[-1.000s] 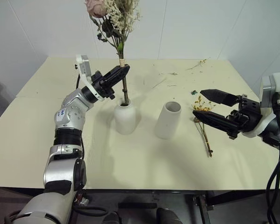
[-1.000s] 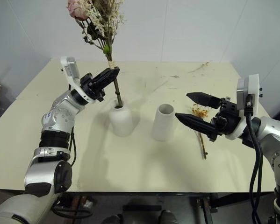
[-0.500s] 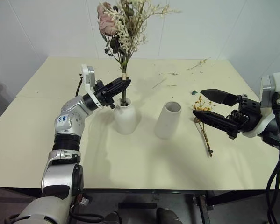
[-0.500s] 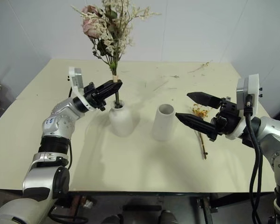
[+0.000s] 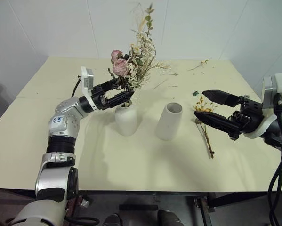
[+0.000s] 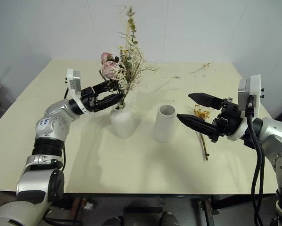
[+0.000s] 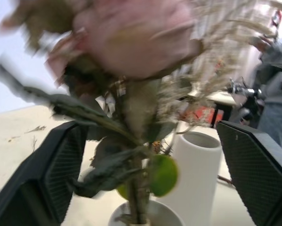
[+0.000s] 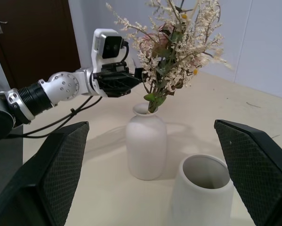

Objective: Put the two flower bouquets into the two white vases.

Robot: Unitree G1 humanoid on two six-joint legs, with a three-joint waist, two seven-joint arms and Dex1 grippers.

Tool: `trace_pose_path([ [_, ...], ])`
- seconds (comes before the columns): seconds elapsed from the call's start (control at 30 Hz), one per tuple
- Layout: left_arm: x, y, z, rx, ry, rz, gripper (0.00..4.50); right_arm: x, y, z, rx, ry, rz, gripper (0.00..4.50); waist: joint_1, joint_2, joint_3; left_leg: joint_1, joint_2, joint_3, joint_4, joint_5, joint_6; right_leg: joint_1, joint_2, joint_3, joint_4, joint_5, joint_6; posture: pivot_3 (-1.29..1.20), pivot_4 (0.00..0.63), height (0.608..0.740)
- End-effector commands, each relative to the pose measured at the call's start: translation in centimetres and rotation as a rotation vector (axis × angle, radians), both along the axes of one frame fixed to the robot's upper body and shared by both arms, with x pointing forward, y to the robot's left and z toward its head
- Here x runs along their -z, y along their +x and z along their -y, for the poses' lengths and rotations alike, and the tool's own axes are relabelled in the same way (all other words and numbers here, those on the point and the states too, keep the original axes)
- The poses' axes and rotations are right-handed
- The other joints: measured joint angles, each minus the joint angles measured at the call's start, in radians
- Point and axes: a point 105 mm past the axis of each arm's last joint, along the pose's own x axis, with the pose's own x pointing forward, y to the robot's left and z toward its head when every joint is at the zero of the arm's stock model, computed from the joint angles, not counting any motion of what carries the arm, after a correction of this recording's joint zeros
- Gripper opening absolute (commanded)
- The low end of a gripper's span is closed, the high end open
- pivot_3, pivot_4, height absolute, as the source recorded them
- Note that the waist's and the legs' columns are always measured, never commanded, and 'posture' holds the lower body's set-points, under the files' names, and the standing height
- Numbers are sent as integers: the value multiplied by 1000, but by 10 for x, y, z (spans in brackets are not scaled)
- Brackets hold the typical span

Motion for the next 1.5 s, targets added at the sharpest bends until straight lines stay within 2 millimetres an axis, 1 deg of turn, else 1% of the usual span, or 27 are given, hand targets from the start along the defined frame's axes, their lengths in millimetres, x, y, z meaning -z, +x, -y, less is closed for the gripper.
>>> trace_pose_path([
  [0.03,-7,-10,-11,6,82,46,4477,-7,-6,2,11,-40,45,4500,-1,0,0,0,0,0,0,0,0,0,0,0,0,0,0,0,150,740],
  [0.2,-8,-20,-26,24,157,50,4477,-2,-6,6,39,-59,15,4500,-1,0,0,0,0,0,0,0,0,0,0,0,0,-1,-1,0,150,740],
  [0.37,-14,-35,-59,15,230,81,4477,5,-7,12,100,-71,-17,4500,-1,0,0,0,0,0,-1,0,0,0,0,0,0,-1,-1,0,150,740],
  [0.5,-17,-50,-68,50,199,124,4477,15,-6,19,168,-95,-64,4500,0,0,0,0,0,0,-1,-1,1,0,0,0,0,-1,-2,0,150,740],
  [0.57,-15,-60,-71,80,173,131,4477,19,-6,21,195,-92,-84,4500,0,0,0,0,1,0,-1,-1,1,0,0,0,0,-1,-2,0,150,740],
  [0.67,-6,-74,-73,124,143,113,4477,24,-3,25,245,-91,-107,4500,-1,0,0,1,1,0,-1,-1,1,0,0,0,0,-1,-2,0,150,740],
  [0.77,-1,-81,-70,131,140,98,4477,29,5,33,322,-120,-116,4500,-1,0,0,1,1,0,-1,-1,1,0,0,0,1,-1,-3,0,150,740],
  [0.83,4,-88,-68,148,131,82,4477,41,25,50,475,-169,-146,4500,-1,0,0,1,1,0,-1,0,1,0,0,0,1,-2,-3,0,150,740],
  [0.9,8,-94,-67,144,134,66,4477,53,37,61,572,-219,-181,4500,-3,0,0,2,1,0,-1,0,1,1,0,0,0,-2,-6,0,150,740],
  [0.97,15,-97,-70,120,148,48,4477,63,45,65,618,-254,-218,4500,-3,1,0,1,1,1,-1,0,1,0,0,0,-1,-3,-8,0,150,740],
  [1.07,21,-102,-69,103,164,25,4477,74,54,67,668,-280,-259,4500,-4,1,0,1,1,0,-1,0,1,0,0,0,0,-3,-8,0,150,740],
  [1.17,26,-108,-67,88,180,26,4477,97,70,70,743,-327,-372,4500,-5,1,0,1,1,0,-1,0,1,0,0,0,-1,-3,-8,0,150,740],
  [1.23,27,-112,-65,85,182,27,4477,111,76,72,776,-368,-452,4500,-4,1,0,1,1,1,-1,0,1,0,0,0,-1,-3,-9,0,150,740],
  [1.3,27,-112,-64,74,178,19,4477,118,82,73,792,-388,-497,4500,-2,1,0,1,1,1,-1,0,1,0,0,0,-2,-4,-11,0,150,740],
  [1.5,25,-116,-61,48,137,19,4477,126,91,76,807,-408,-636,4500,-3,1,0,0,1,1,-1,0,1,0,0,0,-3,-3,-10,0,150,740],
])
